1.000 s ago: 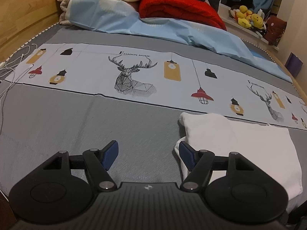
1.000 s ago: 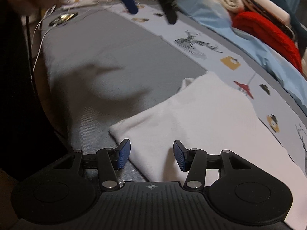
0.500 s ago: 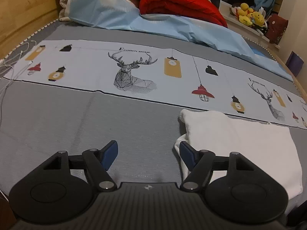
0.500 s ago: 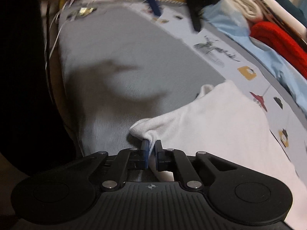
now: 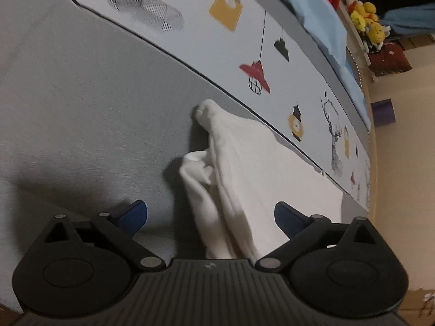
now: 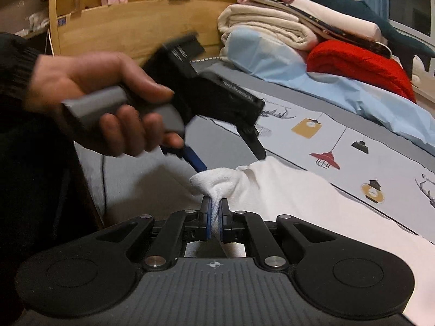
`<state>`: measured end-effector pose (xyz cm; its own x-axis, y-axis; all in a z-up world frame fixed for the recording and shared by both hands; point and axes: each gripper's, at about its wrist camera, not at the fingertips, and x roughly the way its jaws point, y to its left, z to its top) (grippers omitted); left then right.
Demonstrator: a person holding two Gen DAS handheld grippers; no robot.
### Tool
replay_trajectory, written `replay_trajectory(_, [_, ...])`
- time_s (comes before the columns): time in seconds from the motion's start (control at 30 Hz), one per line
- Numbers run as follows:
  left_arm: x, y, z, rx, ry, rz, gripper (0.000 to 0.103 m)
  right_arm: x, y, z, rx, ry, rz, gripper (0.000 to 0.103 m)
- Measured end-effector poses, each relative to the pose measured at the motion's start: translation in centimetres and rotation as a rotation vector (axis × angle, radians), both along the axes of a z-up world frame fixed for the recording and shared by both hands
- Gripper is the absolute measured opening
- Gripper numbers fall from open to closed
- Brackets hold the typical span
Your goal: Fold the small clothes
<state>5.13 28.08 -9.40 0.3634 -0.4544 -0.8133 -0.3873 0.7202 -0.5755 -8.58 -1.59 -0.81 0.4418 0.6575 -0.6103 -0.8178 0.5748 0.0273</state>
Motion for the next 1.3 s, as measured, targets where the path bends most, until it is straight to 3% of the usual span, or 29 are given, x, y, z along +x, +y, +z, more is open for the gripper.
replay_trajectory(0.1, [1.7,-1.3,-0.9,-0.002,0.014,-0.045,0.101,0.3,-0.7,0.6,0.018,0.009,-0.010,0.005])
replay_trajectory(0.2, [2.9,-3.2,-1.9,0.026,0.031,-0.114,0.093,0.4,-0.9,1.2,0.034,0.013,-0.017,0.005])
replay_trajectory(0.27, [3.1,-4.3,-2.5,0.045,0.034,-0.163,0.068,0.6,-0.9,1.5,0.045,0.019,-0.024,0.005])
replay_trajectory(0.33, [2.9,-4.6,-2.7,0.056,0.018,-0.178,0.037,0.8,-0.9,1.7,0.056,0.034,-0.035,0.005])
replay_trajectory(0.4, [2.4,-4.0,-2.0,0.053,-0.032,-0.166,0.022,1.3,-0.5,1.6,0.061,0.055,-0.047,0.005])
replay_trajectory(0.43, [2.0,-3.4,-1.6,0.043,-0.060,-0.147,0.020,1.4,-0.3,1.7,0.070,0.064,-0.048,0.005])
replay_trajectory(0.57, [-0.4,0.4,1.5,0.033,-0.190,-0.016,0.018,1.5,1.1,3.0,0.169,0.074,-0.026,0.005])
replay_trajectory(0.63, [-2.0,1.6,3.3,0.100,-0.260,0.006,0.018,1.9,1.4,3.6,0.244,0.108,-0.030,0.005])
replay_trajectory(0.77, [-2.8,2.2,4.4,0.195,-0.244,0.000,0.018,2.6,1.8,3.5,0.289,0.179,-0.055,0.005])
replay_trajectory(0.9, [-1.5,-0.5,5.4,0.270,-0.263,-0.069,0.018,2.7,0.8,2.8,0.276,0.209,-0.098,0.005])
replay_trajectory(1.1, [0.1,-5.2,7.1,0.298,-0.319,-0.153,0.018,2.8,-3.5,3.2,0.295,0.210,-0.203,0.005])
replay_trajectory(1.3, [2.6,-12.7,8.7,0.312,-0.375,-0.263,0.018,2.7,-9.1,3.6,0.305,0.196,-0.305,0.004])
